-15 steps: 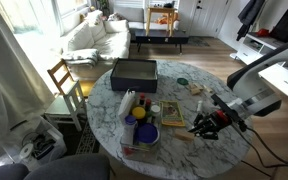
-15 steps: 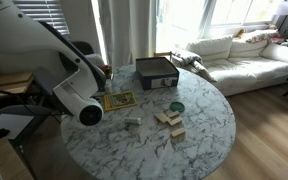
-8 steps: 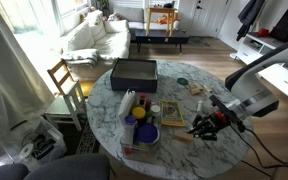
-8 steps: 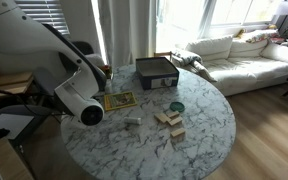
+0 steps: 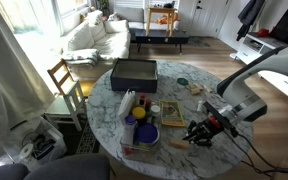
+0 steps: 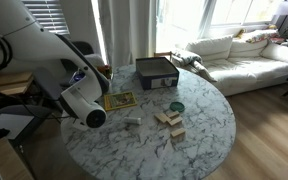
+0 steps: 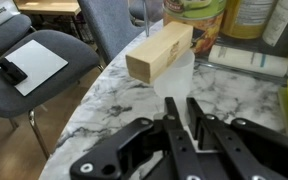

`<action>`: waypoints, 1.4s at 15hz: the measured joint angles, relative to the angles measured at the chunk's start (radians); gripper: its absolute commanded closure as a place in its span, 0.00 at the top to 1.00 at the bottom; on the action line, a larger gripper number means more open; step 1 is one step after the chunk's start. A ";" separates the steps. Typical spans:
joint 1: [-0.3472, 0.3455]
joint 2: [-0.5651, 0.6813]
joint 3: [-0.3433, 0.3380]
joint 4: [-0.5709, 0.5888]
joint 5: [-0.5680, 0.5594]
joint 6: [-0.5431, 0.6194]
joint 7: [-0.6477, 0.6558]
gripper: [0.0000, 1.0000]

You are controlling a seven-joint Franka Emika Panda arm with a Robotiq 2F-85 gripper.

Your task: Pick up the measuring cup with a wooden block from the white bottle to and put it on the table

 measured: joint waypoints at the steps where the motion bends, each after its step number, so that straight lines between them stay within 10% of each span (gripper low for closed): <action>1: 0.001 0.009 0.003 0.006 0.008 0.000 -0.003 0.04; 11: 0.014 0.073 0.019 0.051 0.069 0.000 -0.044 0.04; 12: 0.015 0.075 0.019 0.053 0.069 0.000 -0.046 0.34; 21: 0.016 0.074 0.011 0.056 0.069 0.001 -0.076 0.98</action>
